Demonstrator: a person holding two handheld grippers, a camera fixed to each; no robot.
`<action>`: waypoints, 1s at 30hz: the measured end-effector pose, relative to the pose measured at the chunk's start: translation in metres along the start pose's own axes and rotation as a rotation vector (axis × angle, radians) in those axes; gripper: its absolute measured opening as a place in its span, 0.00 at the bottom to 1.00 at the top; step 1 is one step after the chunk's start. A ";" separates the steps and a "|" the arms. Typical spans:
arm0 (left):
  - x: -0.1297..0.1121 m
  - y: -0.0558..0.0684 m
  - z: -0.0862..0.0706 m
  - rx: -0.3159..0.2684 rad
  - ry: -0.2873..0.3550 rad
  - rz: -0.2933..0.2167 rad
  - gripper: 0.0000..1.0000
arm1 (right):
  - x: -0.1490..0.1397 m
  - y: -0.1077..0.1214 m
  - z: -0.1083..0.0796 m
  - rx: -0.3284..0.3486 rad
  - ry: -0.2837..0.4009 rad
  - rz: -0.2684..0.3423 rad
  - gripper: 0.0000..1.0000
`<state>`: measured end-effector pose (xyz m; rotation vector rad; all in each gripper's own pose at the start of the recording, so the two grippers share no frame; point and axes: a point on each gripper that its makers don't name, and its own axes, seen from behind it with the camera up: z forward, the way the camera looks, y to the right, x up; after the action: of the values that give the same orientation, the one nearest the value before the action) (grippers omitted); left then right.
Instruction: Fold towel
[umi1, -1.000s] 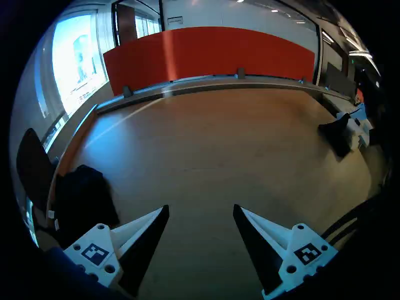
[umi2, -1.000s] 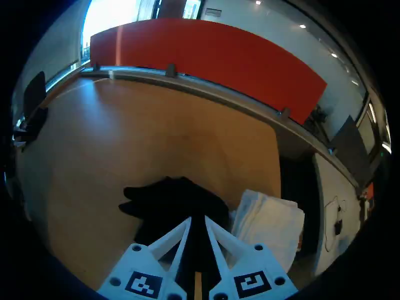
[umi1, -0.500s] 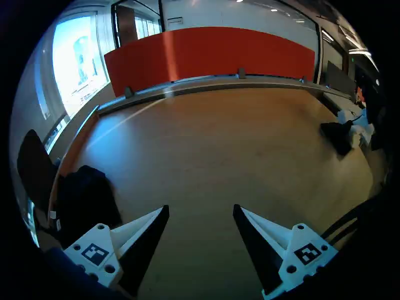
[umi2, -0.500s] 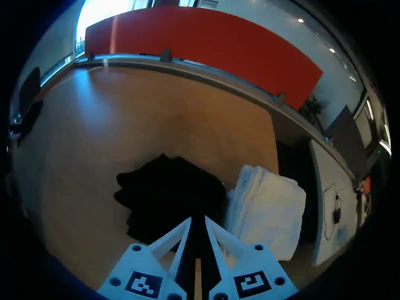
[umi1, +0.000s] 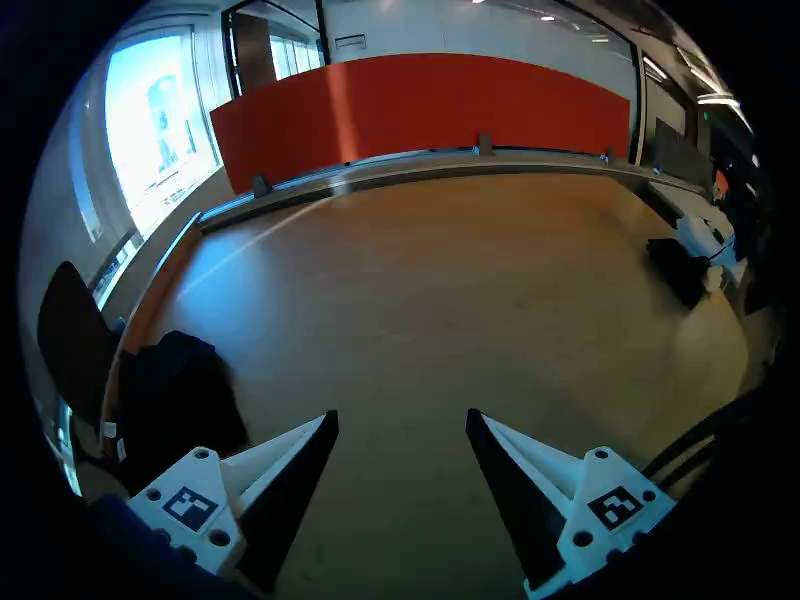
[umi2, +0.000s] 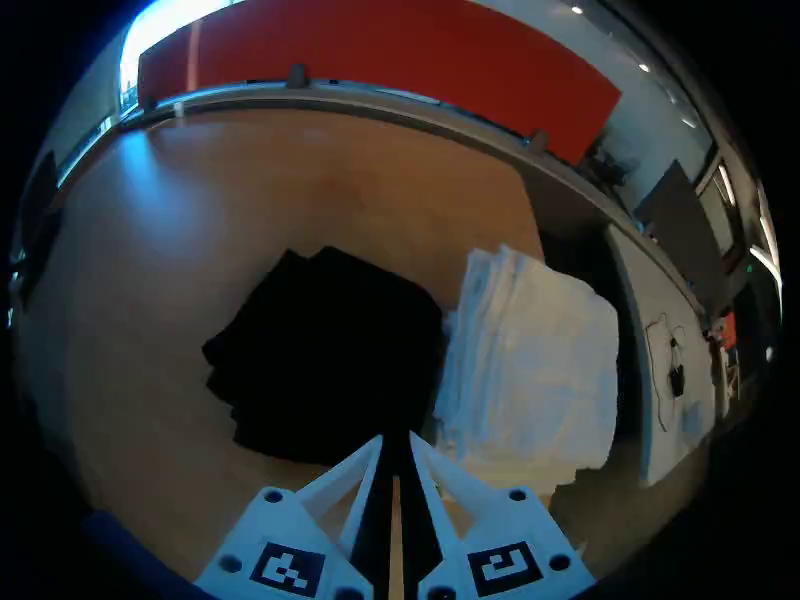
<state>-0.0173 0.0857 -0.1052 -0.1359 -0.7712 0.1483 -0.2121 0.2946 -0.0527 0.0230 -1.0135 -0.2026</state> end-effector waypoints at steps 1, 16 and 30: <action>0.000 0.000 -0.001 0.001 0.000 0.001 0.95 | -0.002 0.001 0.001 -0.001 -0.005 0.006 0.05; -0.004 0.001 -0.004 0.008 -0.006 0.001 0.95 | -0.034 0.006 0.017 -0.023 -0.077 0.065 0.05; -0.006 0.004 -0.005 0.006 -0.015 0.005 0.95 | -0.050 0.005 0.027 -0.047 -0.108 0.081 0.05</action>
<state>-0.0185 0.0878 -0.1133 -0.1313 -0.7854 0.1562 -0.2596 0.3108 -0.0804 -0.0718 -1.1145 -0.1551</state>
